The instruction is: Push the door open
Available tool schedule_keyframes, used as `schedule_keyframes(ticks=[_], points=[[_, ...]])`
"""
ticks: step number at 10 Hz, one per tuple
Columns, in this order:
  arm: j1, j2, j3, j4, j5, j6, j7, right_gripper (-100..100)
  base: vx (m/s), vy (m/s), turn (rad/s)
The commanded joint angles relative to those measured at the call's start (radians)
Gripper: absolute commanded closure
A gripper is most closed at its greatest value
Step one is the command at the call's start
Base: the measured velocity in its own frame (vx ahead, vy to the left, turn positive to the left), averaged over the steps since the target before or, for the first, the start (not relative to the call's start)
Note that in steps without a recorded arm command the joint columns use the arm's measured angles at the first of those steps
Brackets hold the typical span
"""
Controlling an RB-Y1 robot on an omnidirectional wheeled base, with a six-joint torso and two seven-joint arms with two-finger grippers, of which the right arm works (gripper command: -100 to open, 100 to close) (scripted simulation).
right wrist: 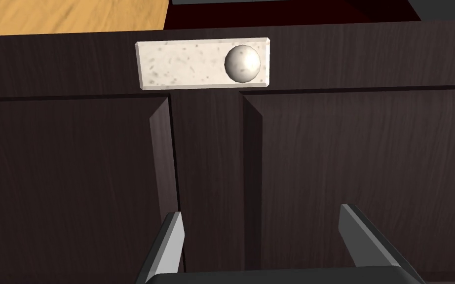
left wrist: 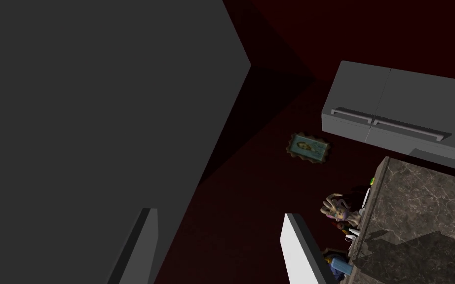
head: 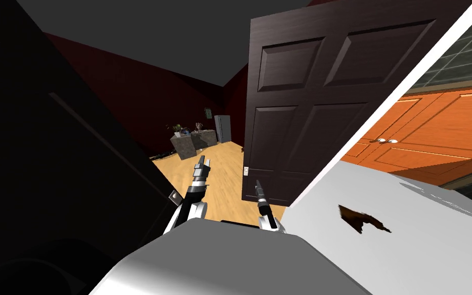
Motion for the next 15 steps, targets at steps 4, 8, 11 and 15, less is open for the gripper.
schedule_keyframes(ticks=[4,8,11,15], points=[[-0.013,0.034,0.087,0.017,-0.091,-0.008,0.051,-100,-0.084,0.046,-0.089],[-0.017,0.019,0.089,0.021,-0.098,-0.008,0.055,-100,0.033,0.023,-0.016],[-0.021,-0.004,0.081,0.027,-0.100,-0.012,0.055,-100,0.224,-0.025,0.030],[-0.024,0.001,0.073,0.033,-0.102,-0.016,0.055,-100,0.202,0.076,0.022]])
